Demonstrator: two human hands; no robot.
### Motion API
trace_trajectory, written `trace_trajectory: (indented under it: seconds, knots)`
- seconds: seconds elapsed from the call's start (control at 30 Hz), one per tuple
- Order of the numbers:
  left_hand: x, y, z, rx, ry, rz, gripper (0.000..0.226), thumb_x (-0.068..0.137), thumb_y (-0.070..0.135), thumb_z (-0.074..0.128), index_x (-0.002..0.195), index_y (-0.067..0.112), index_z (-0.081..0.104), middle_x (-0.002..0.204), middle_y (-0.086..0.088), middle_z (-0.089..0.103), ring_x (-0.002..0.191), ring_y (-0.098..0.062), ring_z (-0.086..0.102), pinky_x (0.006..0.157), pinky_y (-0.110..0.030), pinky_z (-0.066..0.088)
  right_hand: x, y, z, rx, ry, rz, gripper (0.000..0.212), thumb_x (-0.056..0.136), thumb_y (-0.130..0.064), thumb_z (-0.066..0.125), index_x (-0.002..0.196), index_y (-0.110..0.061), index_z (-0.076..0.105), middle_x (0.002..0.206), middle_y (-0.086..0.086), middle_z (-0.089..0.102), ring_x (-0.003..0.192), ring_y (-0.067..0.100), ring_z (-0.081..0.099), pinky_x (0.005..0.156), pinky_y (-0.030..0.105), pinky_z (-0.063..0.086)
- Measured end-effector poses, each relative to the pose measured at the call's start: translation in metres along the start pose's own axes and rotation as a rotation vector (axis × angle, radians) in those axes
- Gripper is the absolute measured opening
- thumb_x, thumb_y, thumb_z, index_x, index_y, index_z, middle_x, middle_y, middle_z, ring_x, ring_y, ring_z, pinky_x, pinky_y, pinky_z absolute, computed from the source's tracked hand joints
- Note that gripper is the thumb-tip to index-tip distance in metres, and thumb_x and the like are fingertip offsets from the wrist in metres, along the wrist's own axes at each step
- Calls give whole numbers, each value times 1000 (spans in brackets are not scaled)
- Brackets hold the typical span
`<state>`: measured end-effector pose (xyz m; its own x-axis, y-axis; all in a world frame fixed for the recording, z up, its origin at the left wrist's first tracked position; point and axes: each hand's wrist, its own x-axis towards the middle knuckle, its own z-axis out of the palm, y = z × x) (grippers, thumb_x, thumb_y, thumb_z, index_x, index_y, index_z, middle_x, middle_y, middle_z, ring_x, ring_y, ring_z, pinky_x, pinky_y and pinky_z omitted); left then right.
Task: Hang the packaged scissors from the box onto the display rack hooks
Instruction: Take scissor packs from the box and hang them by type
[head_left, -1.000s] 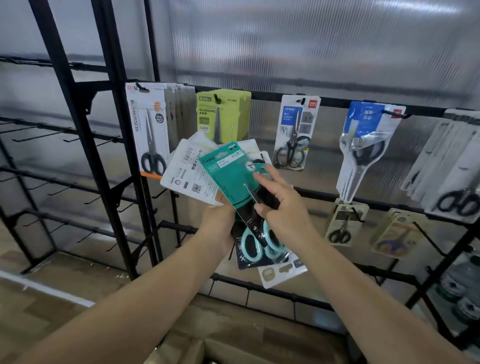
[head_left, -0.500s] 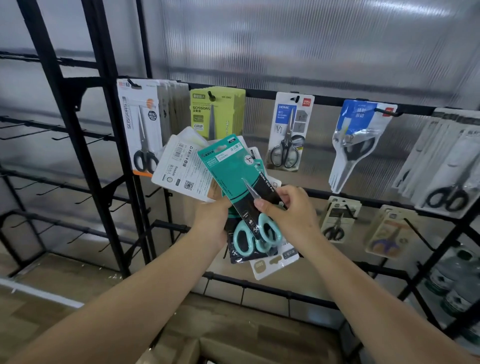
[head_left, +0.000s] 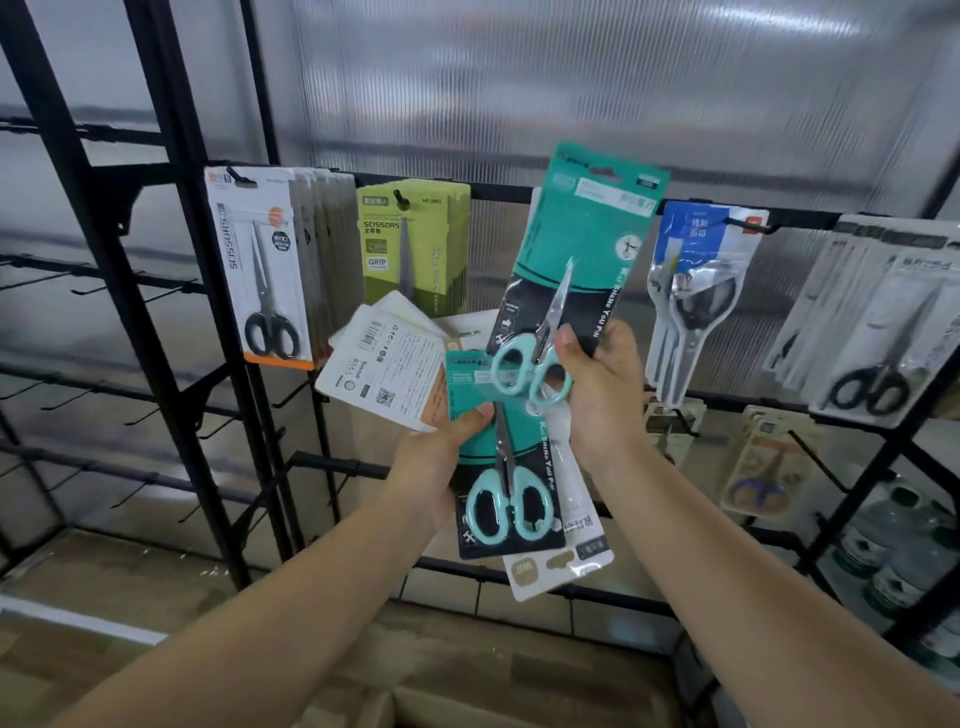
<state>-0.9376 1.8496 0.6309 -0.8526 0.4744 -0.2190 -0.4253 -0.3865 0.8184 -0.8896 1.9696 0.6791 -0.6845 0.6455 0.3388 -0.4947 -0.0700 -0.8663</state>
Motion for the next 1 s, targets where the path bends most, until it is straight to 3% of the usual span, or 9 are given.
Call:
trace_trajectory:
  seconds: [0.17, 0.3, 0.4, 0.5, 0.6, 0.73, 1.0]
  knots:
    - [0, -1, 1, -22, 5, 10, 16, 80, 2, 68, 95, 6, 63, 71, -10, 73, 59, -23, 71, 44, -30, 53, -3, 15, -4, -53, -38, 38, 15, 91, -3, 54, 92, -18, 54, 76, -12, 70, 70, 3, 67, 59, 20, 53]
    - [2, -3, -6, -9, 20, 1, 16, 80, 3, 68, 95, 7, 64, 72, -9, 73, 61, -23, 71, 45, -30, 53, -5, 19, -8, -45, -74, 193, 12, 89, -5, 58, 91, -17, 59, 92, 4, 69, 86, 25, 66, 81, 44, 55]
    - [1, -6, -10, -12, 29, -19, 16, 80, 4, 69, 94, 8, 65, 74, -10, 74, 63, -24, 71, 46, -31, 54, -6, 17, -11, -49, -129, 258, 13, 87, -3, 59, 93, -14, 63, 93, 8, 70, 82, 25, 67, 72, 38, 57]
    - [0, -7, -13, 0, 28, -40, 20, 77, 8, 72, 96, 10, 65, 82, -12, 74, 70, -27, 71, 53, -35, 56, -3, 15, -12, -21, -59, 293, 14, 83, 2, 63, 82, -11, 65, 77, 3, 71, 72, 21, 65, 66, 32, 54]
    - [-2, -7, -13, 19, 11, -68, 16, 78, 6, 70, 93, 9, 64, 73, -10, 74, 61, -23, 71, 45, -31, 54, 1, 14, -11, -18, 24, 189, 34, 77, 16, 60, 85, -17, 61, 74, -6, 70, 72, 13, 65, 66, 27, 53]
    - [-2, -6, -14, 32, 14, -88, 16, 78, 4, 70, 92, 6, 63, 68, -9, 73, 57, -23, 70, 42, -30, 53, 1, 16, -9, -63, 40, 105, 37, 72, 19, 61, 96, -8, 60, 82, 2, 69, 75, 15, 64, 75, 32, 53]
    - [2, -2, -24, 34, -5, -79, 19, 78, 3, 70, 96, 6, 63, 70, -9, 73, 59, -23, 71, 43, -30, 53, -9, 24, 6, -78, 89, -46, 47, 69, 19, 65, 103, -13, 57, 74, -13, 72, 70, 2, 68, 59, 17, 52]
